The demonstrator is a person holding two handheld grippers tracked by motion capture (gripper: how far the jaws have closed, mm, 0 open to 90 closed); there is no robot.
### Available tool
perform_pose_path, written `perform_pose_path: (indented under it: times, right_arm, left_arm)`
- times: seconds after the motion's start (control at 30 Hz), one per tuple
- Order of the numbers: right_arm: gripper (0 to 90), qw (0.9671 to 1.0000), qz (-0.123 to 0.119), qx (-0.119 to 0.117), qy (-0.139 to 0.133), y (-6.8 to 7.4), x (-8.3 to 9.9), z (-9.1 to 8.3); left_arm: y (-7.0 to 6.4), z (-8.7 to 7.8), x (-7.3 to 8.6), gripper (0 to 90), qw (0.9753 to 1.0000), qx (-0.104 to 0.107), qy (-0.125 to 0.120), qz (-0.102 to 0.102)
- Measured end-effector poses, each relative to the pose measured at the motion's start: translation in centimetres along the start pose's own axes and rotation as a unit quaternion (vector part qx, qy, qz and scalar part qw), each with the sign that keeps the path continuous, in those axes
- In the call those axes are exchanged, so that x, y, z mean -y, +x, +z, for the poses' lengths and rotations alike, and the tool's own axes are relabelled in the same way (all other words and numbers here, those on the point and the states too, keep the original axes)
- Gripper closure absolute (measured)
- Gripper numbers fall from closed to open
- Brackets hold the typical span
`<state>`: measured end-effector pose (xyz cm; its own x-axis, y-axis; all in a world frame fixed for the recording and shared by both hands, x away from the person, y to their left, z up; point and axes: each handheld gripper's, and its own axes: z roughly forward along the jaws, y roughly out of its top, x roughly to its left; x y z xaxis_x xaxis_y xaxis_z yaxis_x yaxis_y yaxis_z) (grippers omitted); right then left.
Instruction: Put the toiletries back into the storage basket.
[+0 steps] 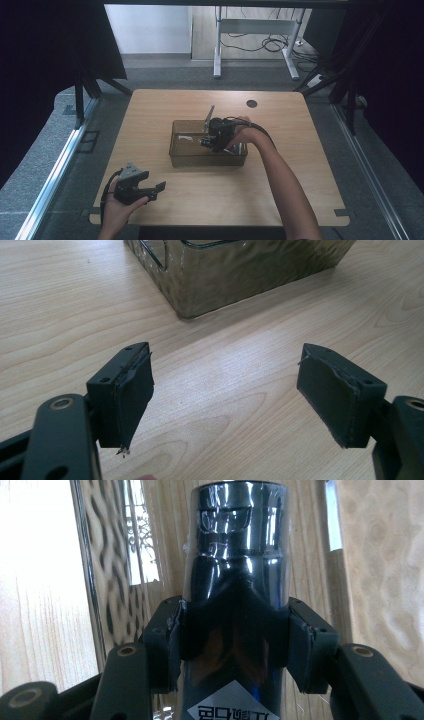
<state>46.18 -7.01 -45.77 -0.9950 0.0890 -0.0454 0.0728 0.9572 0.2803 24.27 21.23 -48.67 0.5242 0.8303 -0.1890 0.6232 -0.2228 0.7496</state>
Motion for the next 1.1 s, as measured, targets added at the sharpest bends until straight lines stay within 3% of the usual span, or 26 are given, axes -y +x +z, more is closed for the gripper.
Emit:
perform_pose_path:
  times: [0.57, 0.83, 0.9, 1.1]
  right_arm:
    - [46.4, 0.9994, -0.007, -0.011, 0.033, 0.2, 0.6, 1.7]
    - [45.6, 0.9991, 0.001, -0.022, 0.037, 0.2, 0.7, 2.1]
    - [45.5, 0.9992, -0.006, -0.023, 0.033, 0.1, 0.7, 2.1]
    - [44.3, 0.999, 0.013, -0.028, 0.033, -0.1, 0.9, 2.3]
  left_arm:
    - [0.2, 0.0, 0.0, 22.9, 1.0, -0.002, -0.001, -0.002]
    - [0.4, 0.0, 0.1, 22.9, 1.0, -0.002, -0.001, -0.002]
    - [0.4, 0.0, 0.1, 22.9, 1.0, -0.002, -0.001, -0.002]
    - [0.4, 0.0, 0.1, 23.0, 1.0, -0.002, 0.0, -0.003]
